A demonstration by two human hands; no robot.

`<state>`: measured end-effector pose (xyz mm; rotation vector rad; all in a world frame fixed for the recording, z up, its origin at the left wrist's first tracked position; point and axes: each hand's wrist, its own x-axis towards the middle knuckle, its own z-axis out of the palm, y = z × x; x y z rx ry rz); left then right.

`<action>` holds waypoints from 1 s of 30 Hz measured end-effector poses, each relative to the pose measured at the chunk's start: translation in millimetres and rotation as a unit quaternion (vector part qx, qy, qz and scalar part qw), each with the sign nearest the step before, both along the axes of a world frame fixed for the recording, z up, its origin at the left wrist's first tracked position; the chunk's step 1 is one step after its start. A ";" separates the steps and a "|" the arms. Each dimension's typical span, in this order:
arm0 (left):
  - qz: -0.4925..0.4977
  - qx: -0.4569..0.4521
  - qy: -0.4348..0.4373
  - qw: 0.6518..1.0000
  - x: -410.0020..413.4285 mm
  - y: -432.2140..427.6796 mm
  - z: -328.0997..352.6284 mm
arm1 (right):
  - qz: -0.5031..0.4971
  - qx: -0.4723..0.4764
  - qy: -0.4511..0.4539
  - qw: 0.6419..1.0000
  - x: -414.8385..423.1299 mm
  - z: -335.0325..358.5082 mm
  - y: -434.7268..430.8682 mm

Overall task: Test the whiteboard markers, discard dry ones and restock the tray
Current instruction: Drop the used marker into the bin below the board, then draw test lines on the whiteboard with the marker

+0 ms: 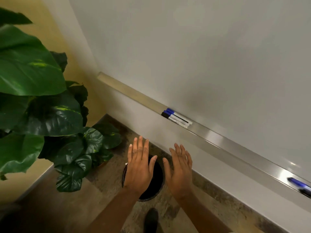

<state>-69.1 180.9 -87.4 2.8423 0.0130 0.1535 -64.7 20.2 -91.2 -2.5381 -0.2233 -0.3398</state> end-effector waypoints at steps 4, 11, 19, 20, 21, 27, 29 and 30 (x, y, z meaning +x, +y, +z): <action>-0.033 0.008 -0.011 0.999 4.2 -28.2 30.2 | -0.015 0.013 -0.019 1.000 0.7 32.4 -24.5; -0.102 0.010 -0.037 0.994 8.5 -78.8 71.7 | -0.055 -0.009 -0.032 0.998 -7.7 77.7 -76.0; -0.174 0.011 -0.056 0.983 15.3 -151.3 100.2 | -0.130 -0.038 -0.026 0.990 -31.6 110.6 -152.0; -0.182 0.008 -0.057 0.982 14.8 -161.1 102.7 | -0.137 -0.042 -0.026 0.989 -35.2 113.1 -162.2; -0.192 0.007 -0.057 0.980 14.1 -171.2 105.0 | -0.146 -0.046 -0.026 0.988 -38.6 114.9 -172.6; -0.257 -0.008 -0.071 0.964 7.8 -234.8 114.7 | -0.212 -0.062 -0.031 0.975 -64.1 117.2 -233.6; -0.273 -0.005 -0.074 0.959 5.2 -254.5 115.4 | -0.228 -0.061 -0.031 0.971 -72.5 118.6 -251.7; -0.282 -0.003 -0.076 0.956 3.8 -263.7 115.8 | -0.235 -0.060 -0.033 0.969 -76.6 119.4 -260.4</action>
